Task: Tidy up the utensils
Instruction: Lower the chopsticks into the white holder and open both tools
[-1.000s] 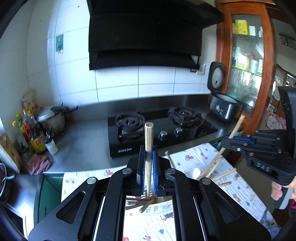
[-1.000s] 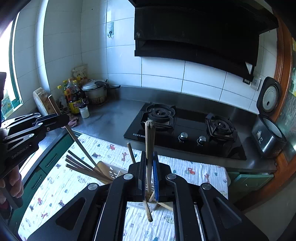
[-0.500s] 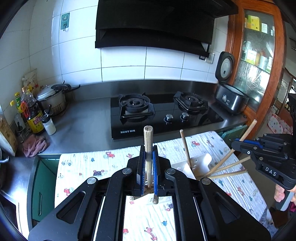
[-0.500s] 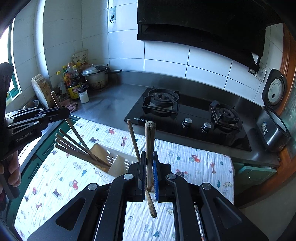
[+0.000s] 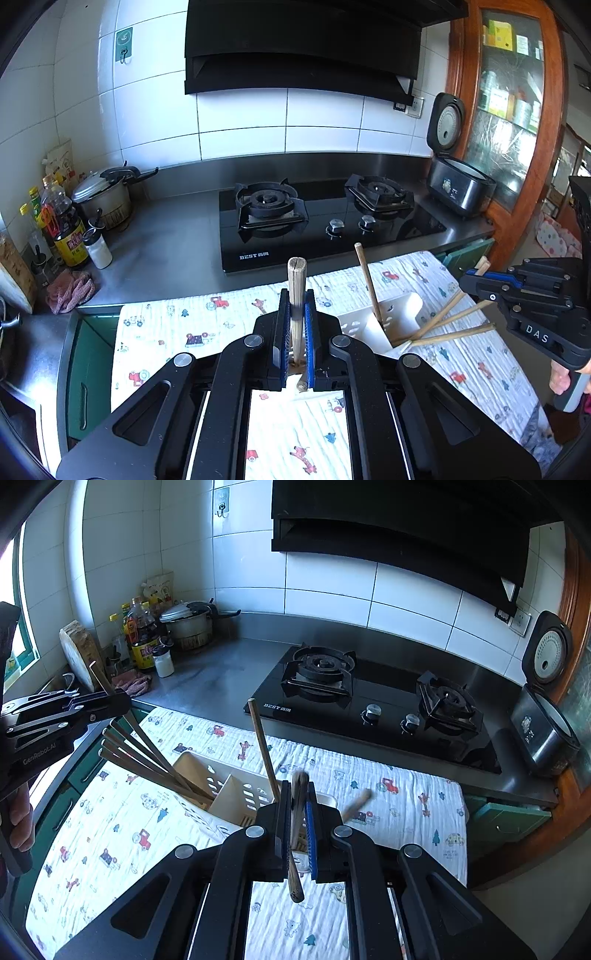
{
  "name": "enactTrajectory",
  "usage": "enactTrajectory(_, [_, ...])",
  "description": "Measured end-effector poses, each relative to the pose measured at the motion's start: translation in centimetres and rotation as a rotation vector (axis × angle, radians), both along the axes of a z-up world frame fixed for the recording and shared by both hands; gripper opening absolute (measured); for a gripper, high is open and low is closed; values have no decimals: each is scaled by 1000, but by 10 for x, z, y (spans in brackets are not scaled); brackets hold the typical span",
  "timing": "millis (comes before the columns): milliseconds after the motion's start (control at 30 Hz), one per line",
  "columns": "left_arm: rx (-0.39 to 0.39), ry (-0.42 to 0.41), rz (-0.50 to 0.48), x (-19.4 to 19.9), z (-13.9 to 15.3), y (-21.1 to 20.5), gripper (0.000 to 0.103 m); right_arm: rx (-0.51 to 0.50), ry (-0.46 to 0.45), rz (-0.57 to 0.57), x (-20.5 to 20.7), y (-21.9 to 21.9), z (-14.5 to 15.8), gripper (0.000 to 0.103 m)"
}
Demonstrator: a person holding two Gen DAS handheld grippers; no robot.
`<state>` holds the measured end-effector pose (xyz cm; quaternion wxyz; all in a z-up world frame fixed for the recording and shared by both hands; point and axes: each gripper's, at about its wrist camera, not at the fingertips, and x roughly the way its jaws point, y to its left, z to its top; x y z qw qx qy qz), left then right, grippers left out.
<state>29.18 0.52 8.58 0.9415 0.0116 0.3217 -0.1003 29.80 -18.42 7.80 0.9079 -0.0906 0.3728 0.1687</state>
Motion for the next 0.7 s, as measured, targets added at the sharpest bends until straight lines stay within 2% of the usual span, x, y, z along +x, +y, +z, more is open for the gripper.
enactTrajectory(467, [9,13,-3,-2,-2,-2,6,3,-3,-11,-2,-5,1,9])
enactTrajectory(567, [6,18,0,-2,-2,-2,6,3,-8,-14,-2,-5,3,18])
enactTrajectory(700, [4,18,4,-4,-2,0,6,7,-13,-14,-3,-6,5,25])
